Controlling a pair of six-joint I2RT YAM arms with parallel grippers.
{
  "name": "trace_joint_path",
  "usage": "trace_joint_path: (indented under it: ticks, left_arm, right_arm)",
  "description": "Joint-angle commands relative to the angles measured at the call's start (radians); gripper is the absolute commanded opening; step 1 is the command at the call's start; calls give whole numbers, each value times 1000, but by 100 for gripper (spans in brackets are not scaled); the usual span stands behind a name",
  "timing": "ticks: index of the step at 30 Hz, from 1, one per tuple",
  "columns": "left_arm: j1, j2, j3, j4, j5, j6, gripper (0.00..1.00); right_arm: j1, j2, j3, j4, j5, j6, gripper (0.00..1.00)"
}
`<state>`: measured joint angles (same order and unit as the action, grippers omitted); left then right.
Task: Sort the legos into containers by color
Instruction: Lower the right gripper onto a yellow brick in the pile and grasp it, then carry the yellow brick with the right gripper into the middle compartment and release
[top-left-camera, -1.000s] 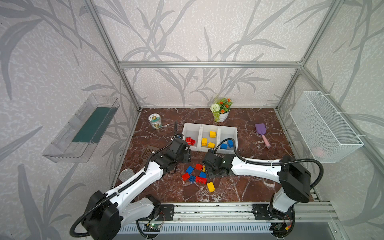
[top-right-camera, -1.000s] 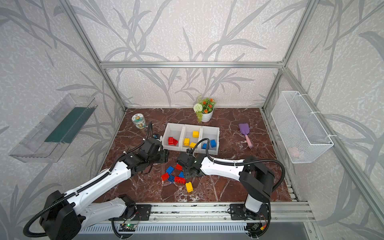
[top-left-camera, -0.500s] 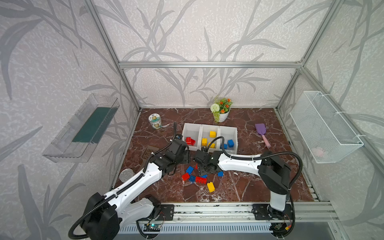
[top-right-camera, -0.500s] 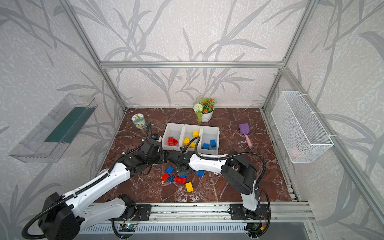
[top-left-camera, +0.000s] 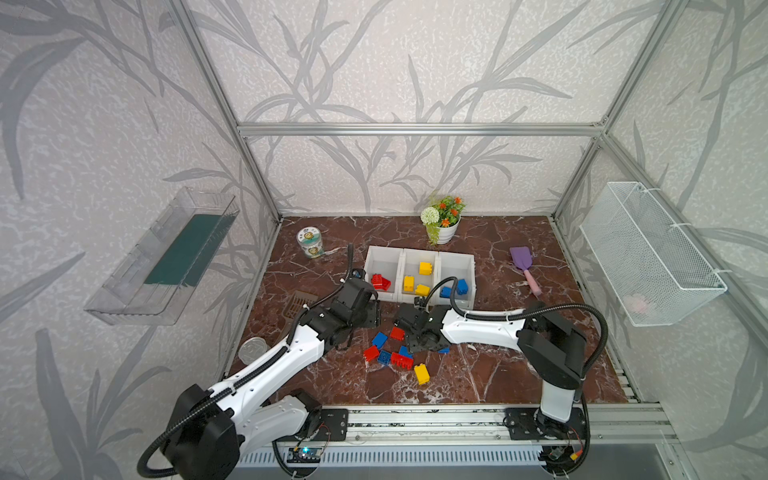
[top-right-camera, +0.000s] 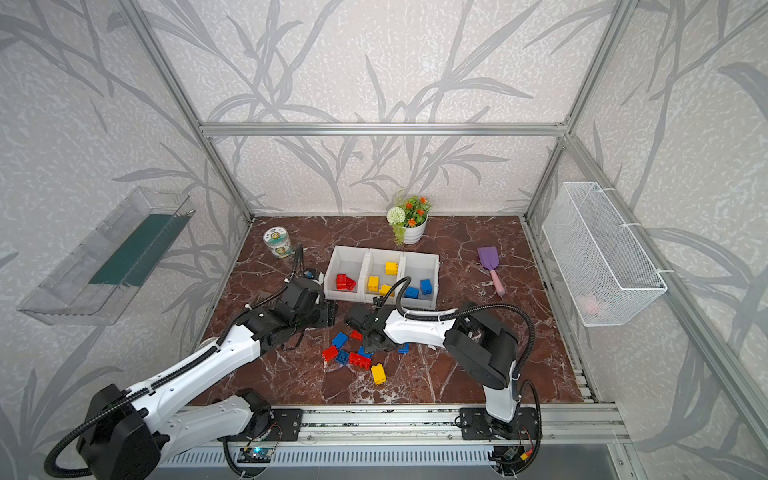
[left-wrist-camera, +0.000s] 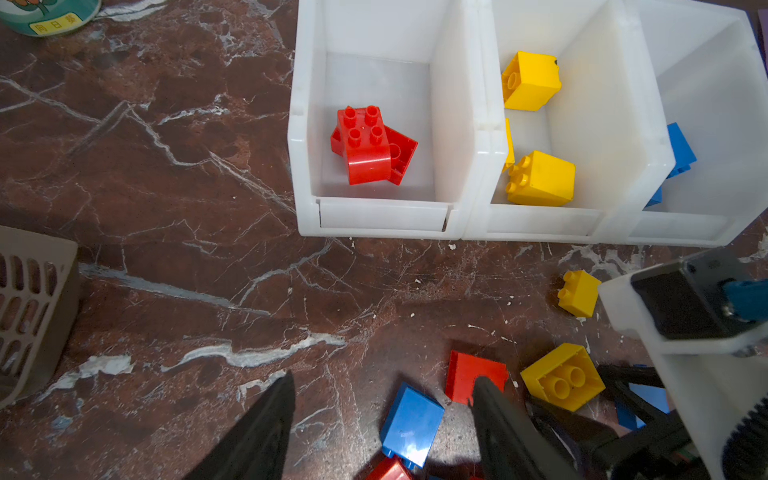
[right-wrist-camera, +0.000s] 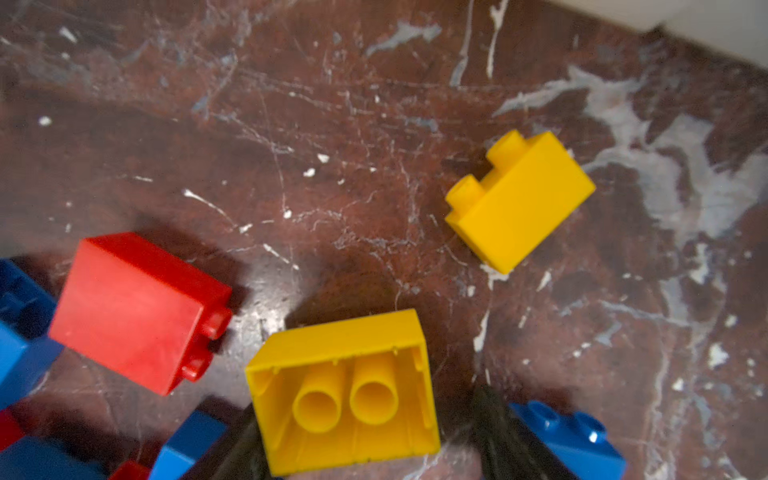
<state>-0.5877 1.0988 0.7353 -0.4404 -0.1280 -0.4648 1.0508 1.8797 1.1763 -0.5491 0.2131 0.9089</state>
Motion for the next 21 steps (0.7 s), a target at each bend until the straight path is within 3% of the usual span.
trace_joint_path:
  ticks: [1,11,18,21]
  left_arm:
    - [2,5,-10,-5,-3,-15,70]
    - [2,33,-2,6,-4,-6,70]
    - [4,61,13,14,-6,-2,70]
    - [3,59,12,11,-3,0,70]
  right_arm:
    - [-7,-15,-10,41,-9,7,68]
    - [-21,15,15,43,-15,-37,45]
    - [-22,-22,96,-19,3,-147,42]
    - [-75,-37,161,-46,5,-232,42]
